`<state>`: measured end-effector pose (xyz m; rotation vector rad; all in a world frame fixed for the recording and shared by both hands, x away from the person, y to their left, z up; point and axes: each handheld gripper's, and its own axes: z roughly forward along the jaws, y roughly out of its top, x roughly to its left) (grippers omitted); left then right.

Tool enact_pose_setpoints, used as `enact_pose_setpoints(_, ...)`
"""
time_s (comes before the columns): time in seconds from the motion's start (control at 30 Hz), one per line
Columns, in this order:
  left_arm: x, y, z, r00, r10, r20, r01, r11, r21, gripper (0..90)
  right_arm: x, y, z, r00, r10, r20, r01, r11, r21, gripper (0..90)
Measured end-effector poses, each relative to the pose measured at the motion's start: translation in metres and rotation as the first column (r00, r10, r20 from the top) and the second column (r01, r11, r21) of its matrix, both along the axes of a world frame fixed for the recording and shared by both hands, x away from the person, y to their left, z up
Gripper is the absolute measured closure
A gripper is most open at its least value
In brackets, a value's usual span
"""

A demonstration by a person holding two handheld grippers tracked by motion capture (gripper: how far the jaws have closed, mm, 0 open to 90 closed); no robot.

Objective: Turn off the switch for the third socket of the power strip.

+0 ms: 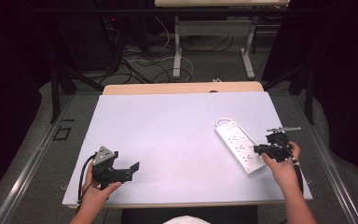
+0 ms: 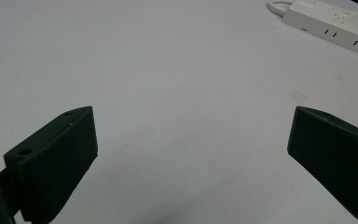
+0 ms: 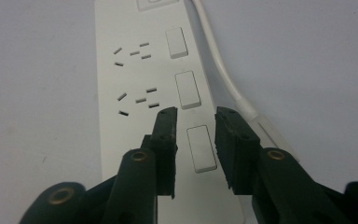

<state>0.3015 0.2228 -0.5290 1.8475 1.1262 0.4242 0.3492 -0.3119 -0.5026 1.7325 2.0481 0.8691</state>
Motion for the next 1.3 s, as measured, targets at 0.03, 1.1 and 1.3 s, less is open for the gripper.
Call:
enact_pose_setpoints(0.03,0.000,0.000,0.000,1.0000,0.000,0.000,0.000,1.0000,0.000,1.5,0.000,-0.001,-0.001,1.0000,-0.002,0.002,0.002,1.000,-0.004,75.3)
enact_pose_setpoints(1.1,0.001,0.001,0.000,1.0000,-0.005,-0.002,0.005,0.9999,0.011,2.0,0.002,-0.007,-0.013,0.9978,-0.014,-0.064,0.012,0.999,-0.035,90.0)
enact_pose_setpoints(1.3,0.001,0.001,0.000,1.0000,-0.003,-0.002,0.003,1.0000,0.002,2.2,0.002,-0.007,-0.013,0.9973,-0.023,-0.069,0.022,1.000,-0.016,90.0)
